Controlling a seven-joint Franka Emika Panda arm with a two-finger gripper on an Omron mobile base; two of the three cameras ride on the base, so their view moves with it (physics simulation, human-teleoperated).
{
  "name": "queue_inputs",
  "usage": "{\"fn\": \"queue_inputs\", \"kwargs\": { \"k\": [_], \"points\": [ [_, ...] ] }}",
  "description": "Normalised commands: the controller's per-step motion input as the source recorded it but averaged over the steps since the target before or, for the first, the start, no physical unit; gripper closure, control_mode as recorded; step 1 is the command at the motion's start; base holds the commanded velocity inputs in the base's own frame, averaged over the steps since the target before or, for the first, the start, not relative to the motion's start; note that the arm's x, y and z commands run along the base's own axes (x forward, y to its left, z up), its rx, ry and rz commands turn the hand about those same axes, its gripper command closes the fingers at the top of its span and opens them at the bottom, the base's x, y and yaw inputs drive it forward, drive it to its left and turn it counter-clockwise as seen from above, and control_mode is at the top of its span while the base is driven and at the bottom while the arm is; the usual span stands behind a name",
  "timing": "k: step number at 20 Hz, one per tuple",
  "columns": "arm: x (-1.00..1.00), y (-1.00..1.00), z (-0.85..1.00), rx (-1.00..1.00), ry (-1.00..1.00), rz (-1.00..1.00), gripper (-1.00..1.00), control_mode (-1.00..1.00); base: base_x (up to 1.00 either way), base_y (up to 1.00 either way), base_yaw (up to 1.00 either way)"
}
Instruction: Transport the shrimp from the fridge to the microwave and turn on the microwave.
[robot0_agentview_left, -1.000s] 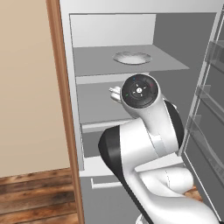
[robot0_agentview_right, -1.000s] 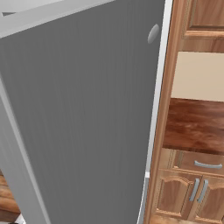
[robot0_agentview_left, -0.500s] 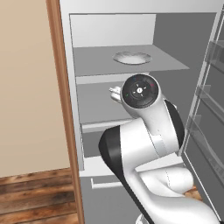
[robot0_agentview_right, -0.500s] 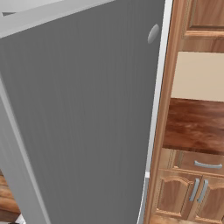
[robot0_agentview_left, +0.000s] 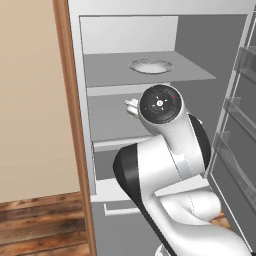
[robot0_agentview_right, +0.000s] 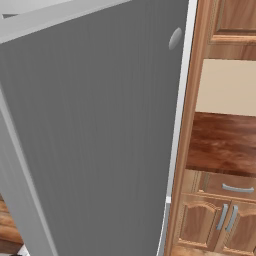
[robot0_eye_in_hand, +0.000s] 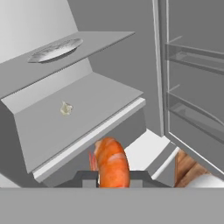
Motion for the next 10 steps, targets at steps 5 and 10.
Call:
{"fn": "queue_inputs", "kwargs": {
  "k": [5,10],
  "points": [
    [0.00,0.00,0.00,0.00,0.00,0.00,1.00,1.00,-0.31,0.27,0.00],
    [0.00,0.00,0.00,0.00,0.00,0.00,1.00,1.00,-0.34,0.52,-0.01]
  ]
}}
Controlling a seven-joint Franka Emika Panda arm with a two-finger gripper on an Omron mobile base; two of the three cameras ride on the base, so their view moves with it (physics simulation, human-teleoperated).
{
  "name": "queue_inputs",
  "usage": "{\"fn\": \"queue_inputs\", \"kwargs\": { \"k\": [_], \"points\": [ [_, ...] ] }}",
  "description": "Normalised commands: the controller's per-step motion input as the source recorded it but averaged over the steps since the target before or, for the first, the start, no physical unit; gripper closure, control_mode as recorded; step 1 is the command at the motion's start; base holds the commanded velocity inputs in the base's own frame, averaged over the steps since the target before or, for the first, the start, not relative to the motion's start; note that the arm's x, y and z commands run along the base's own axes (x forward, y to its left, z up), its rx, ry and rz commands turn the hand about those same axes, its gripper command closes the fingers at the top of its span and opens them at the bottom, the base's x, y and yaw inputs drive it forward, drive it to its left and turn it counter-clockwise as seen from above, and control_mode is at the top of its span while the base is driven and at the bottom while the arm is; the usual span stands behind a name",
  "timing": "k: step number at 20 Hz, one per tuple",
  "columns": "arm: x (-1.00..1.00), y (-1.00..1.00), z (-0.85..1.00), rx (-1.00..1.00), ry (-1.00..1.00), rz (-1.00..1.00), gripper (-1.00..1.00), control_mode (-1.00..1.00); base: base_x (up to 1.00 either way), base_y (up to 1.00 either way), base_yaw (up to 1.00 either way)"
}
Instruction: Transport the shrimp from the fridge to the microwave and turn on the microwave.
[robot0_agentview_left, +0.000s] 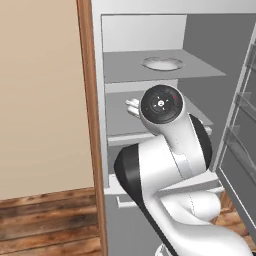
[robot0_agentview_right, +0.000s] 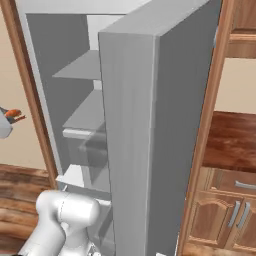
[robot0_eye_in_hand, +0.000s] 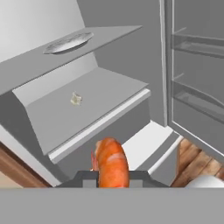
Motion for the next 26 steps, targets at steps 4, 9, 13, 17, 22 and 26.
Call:
{"fn": "queue_inputs", "kwargs": {
  "k": [4,9,13,17,22,26],
  "points": [
    [0.00,0.00,0.00,0.00,0.00,0.00,1.00,1.00,-0.27,0.56,-0.05],
    [0.00,0.00,0.00,0.00,0.00,0.00,1.00,1.00,-0.49,0.40,-0.31],
    [0.00,0.00,0.00,0.00,0.00,0.00,1.00,1.00,-0.54,0.19,-0.69],
    [0.00,0.00,0.00,0.00,0.00,0.00,1.00,1.00,-0.52,0.16,-0.72],
    [0.00,0.00,0.00,0.00,0.00,0.00,1.00,1.00,-0.53,0.16,-0.71],
    [0.00,0.00,0.00,0.00,0.00,0.00,1.00,1.00,-0.56,0.14,-0.67]
  ]
}}
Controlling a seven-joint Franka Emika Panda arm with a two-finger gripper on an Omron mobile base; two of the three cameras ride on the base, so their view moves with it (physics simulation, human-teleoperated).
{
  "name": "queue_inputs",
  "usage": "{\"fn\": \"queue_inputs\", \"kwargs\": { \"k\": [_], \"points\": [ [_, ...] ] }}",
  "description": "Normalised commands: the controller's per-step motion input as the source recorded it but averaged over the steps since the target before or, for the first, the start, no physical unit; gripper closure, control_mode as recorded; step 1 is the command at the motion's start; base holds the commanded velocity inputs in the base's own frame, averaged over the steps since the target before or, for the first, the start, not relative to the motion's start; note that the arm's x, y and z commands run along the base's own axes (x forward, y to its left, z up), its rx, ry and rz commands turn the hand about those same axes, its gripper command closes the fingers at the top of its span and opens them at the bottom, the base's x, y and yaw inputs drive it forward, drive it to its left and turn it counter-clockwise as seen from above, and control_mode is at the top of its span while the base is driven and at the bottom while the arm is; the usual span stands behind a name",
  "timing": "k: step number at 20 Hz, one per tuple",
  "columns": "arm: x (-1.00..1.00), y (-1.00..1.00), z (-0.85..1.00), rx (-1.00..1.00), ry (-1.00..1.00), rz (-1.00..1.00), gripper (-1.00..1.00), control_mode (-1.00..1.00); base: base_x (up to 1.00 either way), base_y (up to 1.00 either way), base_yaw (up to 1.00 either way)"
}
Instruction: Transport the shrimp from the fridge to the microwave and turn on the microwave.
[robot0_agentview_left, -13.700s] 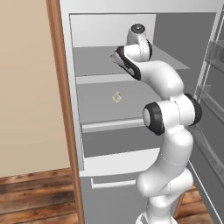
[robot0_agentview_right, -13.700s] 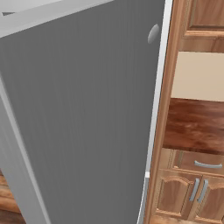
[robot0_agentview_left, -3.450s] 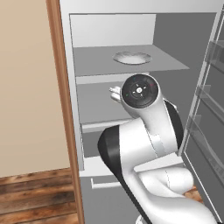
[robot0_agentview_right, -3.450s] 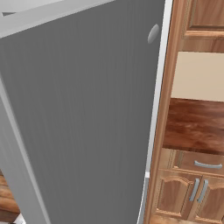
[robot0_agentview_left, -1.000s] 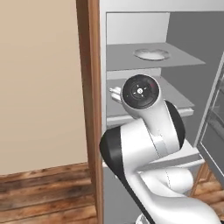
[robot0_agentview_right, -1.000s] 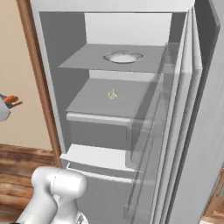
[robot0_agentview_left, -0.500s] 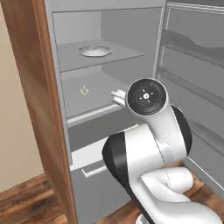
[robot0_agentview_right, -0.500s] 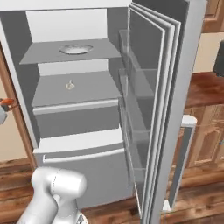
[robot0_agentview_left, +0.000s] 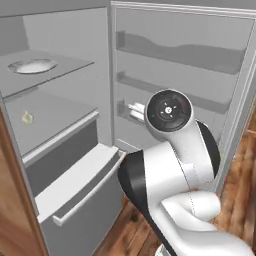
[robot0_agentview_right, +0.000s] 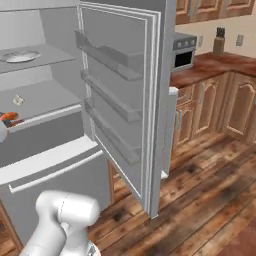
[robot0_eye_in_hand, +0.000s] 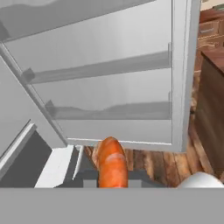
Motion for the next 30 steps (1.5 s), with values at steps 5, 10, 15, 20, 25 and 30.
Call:
{"fn": "queue_inputs", "kwargs": {
  "k": [5,10,15,20,25,30],
  "points": [
    [0.00,0.00,0.00,0.00,0.00,0.00,1.00,1.00,-0.57,0.08,-0.64],
    [0.00,0.00,0.00,0.00,0.00,0.00,1.00,1.00,-0.54,0.03,-0.62],
    [0.00,0.00,0.00,0.00,0.00,0.00,1.00,1.00,-0.51,0.00,-0.60],
    [0.00,0.00,0.00,0.00,0.00,0.00,1.00,1.00,-0.39,-0.04,-0.54],
    [0.00,0.00,0.00,0.00,0.00,0.00,1.00,1.00,-0.23,-0.39,-0.24],
    [0.00,0.00,0.00,0.00,0.00,0.00,1.00,1.00,-0.07,-0.58,-0.07]
  ]
}}
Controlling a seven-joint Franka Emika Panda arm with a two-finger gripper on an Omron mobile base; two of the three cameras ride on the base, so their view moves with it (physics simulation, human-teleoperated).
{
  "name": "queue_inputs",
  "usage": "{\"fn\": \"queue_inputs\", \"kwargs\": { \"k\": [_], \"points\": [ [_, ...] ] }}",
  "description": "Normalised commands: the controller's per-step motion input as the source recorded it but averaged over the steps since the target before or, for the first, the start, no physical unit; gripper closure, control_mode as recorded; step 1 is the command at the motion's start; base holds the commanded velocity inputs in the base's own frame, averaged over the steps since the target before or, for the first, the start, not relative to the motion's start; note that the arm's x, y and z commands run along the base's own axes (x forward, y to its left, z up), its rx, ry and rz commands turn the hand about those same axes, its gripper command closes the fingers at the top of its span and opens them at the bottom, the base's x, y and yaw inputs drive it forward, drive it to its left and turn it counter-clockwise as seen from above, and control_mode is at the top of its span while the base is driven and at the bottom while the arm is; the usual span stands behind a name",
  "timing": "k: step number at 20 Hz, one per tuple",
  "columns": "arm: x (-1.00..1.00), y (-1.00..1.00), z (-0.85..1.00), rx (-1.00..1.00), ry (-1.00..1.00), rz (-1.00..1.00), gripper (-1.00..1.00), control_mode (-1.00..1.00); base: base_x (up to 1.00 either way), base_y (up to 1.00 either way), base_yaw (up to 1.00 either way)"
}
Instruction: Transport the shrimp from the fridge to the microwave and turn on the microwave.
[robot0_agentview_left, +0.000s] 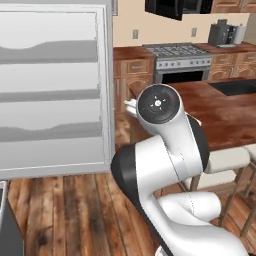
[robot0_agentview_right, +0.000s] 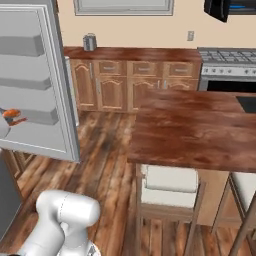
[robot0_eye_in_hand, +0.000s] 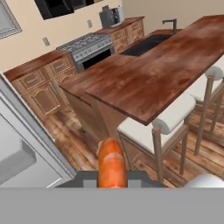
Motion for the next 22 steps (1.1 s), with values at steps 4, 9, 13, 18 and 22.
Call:
{"fn": "queue_inputs", "kwargs": {
  "k": [4,9,13,18,22],
  "points": [
    [0.00,0.00,0.00,0.00,0.00,0.00,1.00,1.00,-0.11,-0.62,-0.05],
    [0.00,0.00,0.00,0.00,0.00,0.00,1.00,1.00,-0.50,-0.61,0.00],
    [0.00,0.00,0.00,0.00,0.00,0.00,1.00,1.00,-0.30,-0.70,0.00],
    [0.00,0.00,0.00,0.00,0.00,0.00,1.00,1.00,-0.05,-0.74,0.00],
    [0.00,0.00,0.00,0.00,0.00,0.00,1.00,1.00,0.00,-0.77,0.00]
  ]
}}
